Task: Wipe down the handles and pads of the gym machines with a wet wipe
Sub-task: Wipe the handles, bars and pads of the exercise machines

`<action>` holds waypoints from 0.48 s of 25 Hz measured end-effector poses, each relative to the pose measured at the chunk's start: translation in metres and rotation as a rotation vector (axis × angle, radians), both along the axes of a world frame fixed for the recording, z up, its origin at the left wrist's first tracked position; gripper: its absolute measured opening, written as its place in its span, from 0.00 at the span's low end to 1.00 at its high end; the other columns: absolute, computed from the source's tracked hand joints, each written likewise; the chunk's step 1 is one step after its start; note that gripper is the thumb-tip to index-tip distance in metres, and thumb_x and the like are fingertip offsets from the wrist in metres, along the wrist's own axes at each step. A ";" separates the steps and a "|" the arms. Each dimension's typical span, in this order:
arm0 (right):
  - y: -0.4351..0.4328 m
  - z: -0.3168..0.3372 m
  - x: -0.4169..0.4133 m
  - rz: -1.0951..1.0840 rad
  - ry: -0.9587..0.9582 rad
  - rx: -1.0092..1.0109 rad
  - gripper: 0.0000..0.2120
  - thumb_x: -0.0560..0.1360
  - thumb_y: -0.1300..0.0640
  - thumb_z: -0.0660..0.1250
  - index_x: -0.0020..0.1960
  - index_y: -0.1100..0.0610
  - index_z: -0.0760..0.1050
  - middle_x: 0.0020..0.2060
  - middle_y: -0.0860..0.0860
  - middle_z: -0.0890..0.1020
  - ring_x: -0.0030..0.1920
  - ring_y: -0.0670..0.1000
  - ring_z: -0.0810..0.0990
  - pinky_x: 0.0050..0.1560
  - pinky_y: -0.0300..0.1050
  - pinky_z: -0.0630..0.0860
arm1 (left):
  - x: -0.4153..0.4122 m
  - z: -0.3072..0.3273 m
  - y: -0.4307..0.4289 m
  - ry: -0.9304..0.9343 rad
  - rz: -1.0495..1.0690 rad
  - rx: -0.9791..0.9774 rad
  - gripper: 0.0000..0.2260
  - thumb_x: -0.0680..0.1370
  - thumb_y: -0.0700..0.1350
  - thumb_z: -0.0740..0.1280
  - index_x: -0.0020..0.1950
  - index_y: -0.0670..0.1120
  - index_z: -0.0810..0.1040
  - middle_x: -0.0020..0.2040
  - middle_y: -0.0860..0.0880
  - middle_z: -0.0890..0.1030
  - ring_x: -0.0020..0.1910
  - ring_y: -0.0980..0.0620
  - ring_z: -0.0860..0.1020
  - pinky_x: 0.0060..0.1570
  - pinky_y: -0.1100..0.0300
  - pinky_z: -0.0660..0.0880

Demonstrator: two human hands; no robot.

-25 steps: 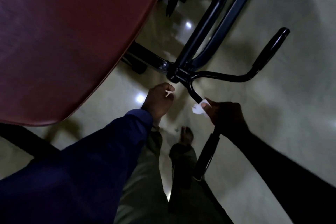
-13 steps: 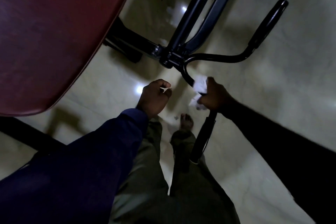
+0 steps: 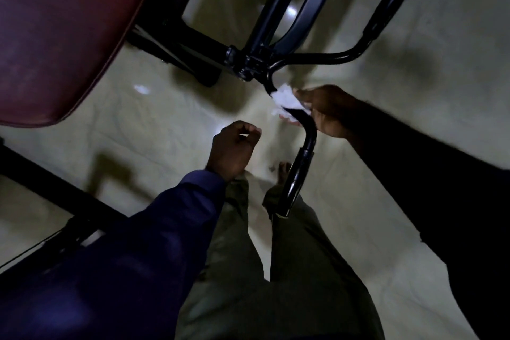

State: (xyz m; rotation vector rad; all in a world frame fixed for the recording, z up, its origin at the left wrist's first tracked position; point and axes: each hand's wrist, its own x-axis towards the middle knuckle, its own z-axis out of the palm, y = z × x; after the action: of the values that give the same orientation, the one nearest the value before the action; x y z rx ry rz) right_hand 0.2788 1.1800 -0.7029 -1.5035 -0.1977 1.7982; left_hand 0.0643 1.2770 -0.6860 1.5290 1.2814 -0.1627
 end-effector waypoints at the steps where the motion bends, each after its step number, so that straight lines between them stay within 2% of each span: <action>1: -0.005 0.000 0.002 -0.063 0.018 -0.017 0.18 0.83 0.53 0.65 0.59 0.69 0.79 0.52 0.60 0.85 0.52 0.57 0.83 0.63 0.47 0.76 | -0.001 0.005 -0.005 -0.008 -0.002 -0.005 0.06 0.80 0.49 0.72 0.52 0.48 0.85 0.47 0.55 0.86 0.41 0.59 0.82 0.46 0.66 0.76; 2: -0.002 0.000 0.002 -0.071 0.020 -0.011 0.18 0.83 0.53 0.65 0.65 0.67 0.79 0.59 0.61 0.84 0.57 0.57 0.83 0.63 0.46 0.77 | -0.002 0.006 -0.010 -0.012 -0.013 -0.007 0.06 0.80 0.49 0.71 0.52 0.48 0.85 0.47 0.56 0.85 0.41 0.64 0.81 0.44 0.70 0.73; 3: 0.011 0.003 0.000 -0.031 -0.028 -0.047 0.18 0.84 0.54 0.64 0.67 0.66 0.78 0.61 0.62 0.83 0.60 0.57 0.83 0.62 0.46 0.78 | -0.001 0.005 -0.014 -0.019 -0.023 -0.005 0.06 0.80 0.50 0.71 0.52 0.49 0.85 0.47 0.58 0.85 0.41 0.68 0.80 0.42 0.75 0.71; 4: 0.028 0.002 -0.004 0.018 -0.120 -0.110 0.16 0.84 0.54 0.63 0.65 0.64 0.79 0.59 0.61 0.84 0.56 0.57 0.84 0.59 0.47 0.79 | 0.001 0.002 -0.016 -0.024 -0.029 -0.005 0.06 0.80 0.50 0.71 0.52 0.49 0.85 0.47 0.58 0.85 0.41 0.70 0.79 0.40 0.78 0.69; 5: 0.039 -0.002 -0.010 0.083 -0.190 -0.166 0.12 0.85 0.54 0.63 0.58 0.61 0.80 0.53 0.59 0.84 0.47 0.55 0.84 0.50 0.46 0.81 | 0.003 0.000 -0.016 -0.025 -0.041 -0.006 0.06 0.80 0.49 0.71 0.52 0.49 0.86 0.47 0.58 0.85 0.41 0.71 0.79 0.40 0.79 0.69; 6: 0.046 -0.004 -0.018 0.133 -0.246 -0.183 0.11 0.84 0.53 0.62 0.51 0.57 0.79 0.46 0.56 0.82 0.38 0.52 0.80 0.38 0.44 0.79 | 0.005 -0.003 -0.015 -0.022 -0.063 -0.005 0.06 0.80 0.49 0.71 0.52 0.49 0.85 0.48 0.58 0.85 0.43 0.69 0.79 0.40 0.80 0.69; 7: 0.050 -0.003 -0.025 0.204 -0.352 -0.222 0.12 0.84 0.51 0.61 0.48 0.57 0.79 0.43 0.55 0.79 0.33 0.50 0.77 0.32 0.43 0.75 | 0.005 -0.007 -0.013 -0.019 -0.097 0.006 0.06 0.81 0.47 0.70 0.53 0.48 0.85 0.49 0.57 0.85 0.44 0.66 0.80 0.41 0.80 0.69; 8: 0.048 -0.004 -0.029 0.275 -0.476 -0.243 0.15 0.83 0.50 0.60 0.52 0.59 0.81 0.46 0.56 0.81 0.35 0.52 0.79 0.33 0.45 0.76 | 0.004 -0.010 -0.011 -0.016 -0.130 0.024 0.06 0.81 0.46 0.69 0.54 0.48 0.85 0.51 0.56 0.85 0.47 0.63 0.81 0.42 0.80 0.69; 10: 0.017 0.002 -0.033 0.285 -0.648 -0.233 0.21 0.84 0.46 0.57 0.59 0.58 0.83 0.51 0.56 0.84 0.45 0.55 0.85 0.44 0.48 0.80 | -0.002 -0.010 -0.007 -0.024 -0.170 0.046 0.07 0.82 0.46 0.67 0.55 0.48 0.85 0.55 0.54 0.85 0.50 0.58 0.80 0.44 0.79 0.69; 12: -0.028 0.020 -0.050 0.014 -0.496 -0.175 0.19 0.83 0.47 0.58 0.48 0.56 0.83 0.40 0.55 0.84 0.38 0.50 0.83 0.41 0.45 0.76 | -0.002 -0.005 -0.005 -0.052 -0.203 0.039 0.07 0.83 0.46 0.66 0.55 0.49 0.83 0.57 0.53 0.84 0.53 0.56 0.80 0.50 0.73 0.73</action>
State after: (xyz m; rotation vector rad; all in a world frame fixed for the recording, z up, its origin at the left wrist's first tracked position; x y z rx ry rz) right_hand 0.2291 1.1524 -0.6832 -2.0625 -0.2985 1.4517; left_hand 0.0619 1.2717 -0.6911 1.6855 1.0936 -0.2274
